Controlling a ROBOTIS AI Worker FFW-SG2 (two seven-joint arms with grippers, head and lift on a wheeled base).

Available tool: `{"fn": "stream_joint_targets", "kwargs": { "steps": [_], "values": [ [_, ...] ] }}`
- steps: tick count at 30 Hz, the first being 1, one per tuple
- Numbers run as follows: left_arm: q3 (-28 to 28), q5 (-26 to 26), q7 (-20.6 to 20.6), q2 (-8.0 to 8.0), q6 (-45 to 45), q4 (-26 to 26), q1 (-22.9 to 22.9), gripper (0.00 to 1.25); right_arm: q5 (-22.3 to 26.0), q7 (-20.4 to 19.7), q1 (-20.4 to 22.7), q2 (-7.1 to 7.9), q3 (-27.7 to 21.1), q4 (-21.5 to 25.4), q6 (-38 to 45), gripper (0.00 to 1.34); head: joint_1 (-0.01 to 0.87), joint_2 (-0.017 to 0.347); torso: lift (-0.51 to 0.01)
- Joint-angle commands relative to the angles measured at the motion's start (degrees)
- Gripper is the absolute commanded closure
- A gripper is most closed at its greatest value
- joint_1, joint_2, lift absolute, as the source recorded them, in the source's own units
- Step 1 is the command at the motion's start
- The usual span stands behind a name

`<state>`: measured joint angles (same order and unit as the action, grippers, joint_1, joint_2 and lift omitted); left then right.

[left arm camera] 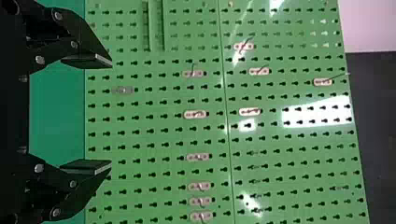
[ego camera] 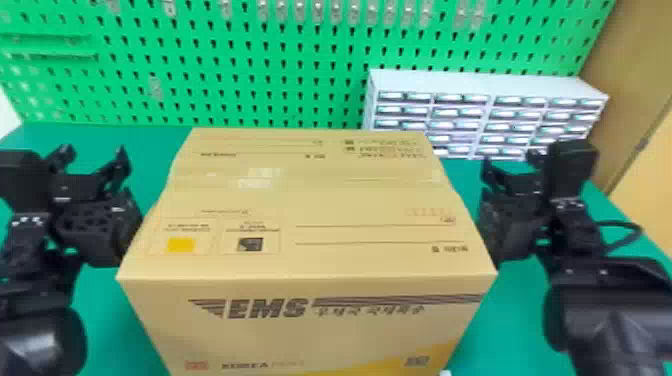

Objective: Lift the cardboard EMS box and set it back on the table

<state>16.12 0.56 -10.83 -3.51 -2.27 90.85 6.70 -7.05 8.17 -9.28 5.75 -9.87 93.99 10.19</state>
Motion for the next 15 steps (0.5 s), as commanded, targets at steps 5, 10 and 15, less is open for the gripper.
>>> {"fn": "stream_joint_targets", "kwargs": {
  "steps": [5,10,15],
  "values": [
    [3.04,0.84,-0.33,0.00,-0.01,2.05,-1.07,0.49,-1.21,0.00,1.63,0.93,-7.00,2.25,0.00,0.51,0.678,-0.014,-0.092],
    [4.10,0.93,-0.42,0.00,-0.01,2.84,-1.60,0.49,-1.39,0.00,2.51,0.84,-9.02,2.86,0.00,0.51,0.678,-0.014,-0.092],
    [4.19,0.93,-0.42,0.00,-0.01,3.02,-1.60,0.49,-1.47,0.00,2.60,0.40,-9.20,2.95,-0.09,0.50,0.678,-0.014,-0.092]
  ]
}}
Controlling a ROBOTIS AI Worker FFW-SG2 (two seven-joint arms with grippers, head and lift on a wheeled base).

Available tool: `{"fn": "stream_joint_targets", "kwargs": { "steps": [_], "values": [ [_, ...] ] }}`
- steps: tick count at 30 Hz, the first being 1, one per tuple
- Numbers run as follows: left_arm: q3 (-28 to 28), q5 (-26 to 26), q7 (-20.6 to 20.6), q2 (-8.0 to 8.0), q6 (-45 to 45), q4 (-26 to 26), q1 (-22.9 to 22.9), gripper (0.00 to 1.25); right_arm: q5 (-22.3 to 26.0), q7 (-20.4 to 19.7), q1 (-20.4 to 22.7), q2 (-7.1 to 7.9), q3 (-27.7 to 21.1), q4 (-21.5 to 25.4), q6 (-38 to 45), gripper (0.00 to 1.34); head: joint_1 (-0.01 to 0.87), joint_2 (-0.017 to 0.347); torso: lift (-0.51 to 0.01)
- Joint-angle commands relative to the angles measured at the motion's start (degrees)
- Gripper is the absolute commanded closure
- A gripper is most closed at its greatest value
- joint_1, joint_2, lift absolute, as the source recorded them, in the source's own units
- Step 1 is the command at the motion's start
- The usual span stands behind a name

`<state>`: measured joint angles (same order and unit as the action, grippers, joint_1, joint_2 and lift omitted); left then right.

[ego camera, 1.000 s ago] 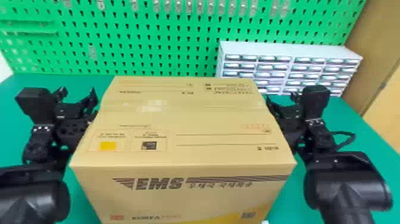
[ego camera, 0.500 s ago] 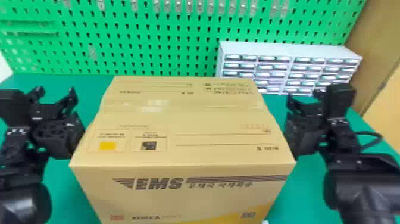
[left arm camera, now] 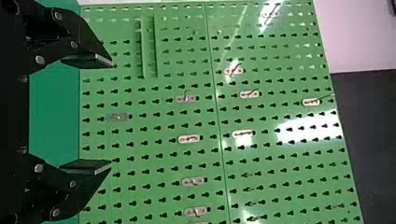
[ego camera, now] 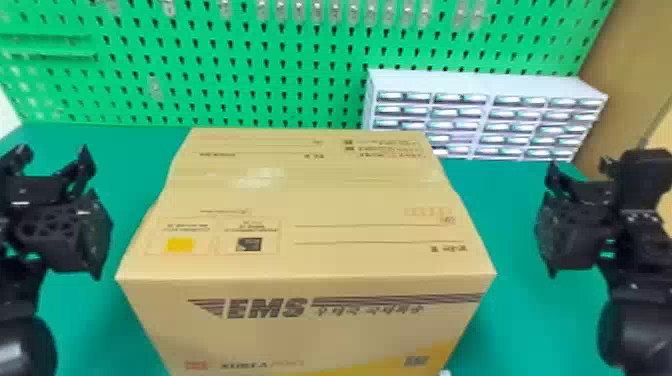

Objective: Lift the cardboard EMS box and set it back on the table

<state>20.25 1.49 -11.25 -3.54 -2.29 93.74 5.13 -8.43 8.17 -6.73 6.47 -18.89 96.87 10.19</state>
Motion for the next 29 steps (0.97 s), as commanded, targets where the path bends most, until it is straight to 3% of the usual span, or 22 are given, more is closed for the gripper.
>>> {"fn": "stream_joint_targets", "kwargs": {
  "steps": [1,29],
  "values": [
    [0.05,0.00,0.00,0.03,0.00,0.13,0.05,0.49,-0.18,0.00,0.05,-0.41,-0.18,0.07,-0.09,0.51,0.678,-0.014,-0.092],
    [-0.39,0.09,0.09,0.03,0.00,0.13,0.23,0.49,-0.45,0.00,-0.66,-0.76,0.43,0.07,-0.61,0.50,0.678,-0.014,-0.092]
  ]
}}
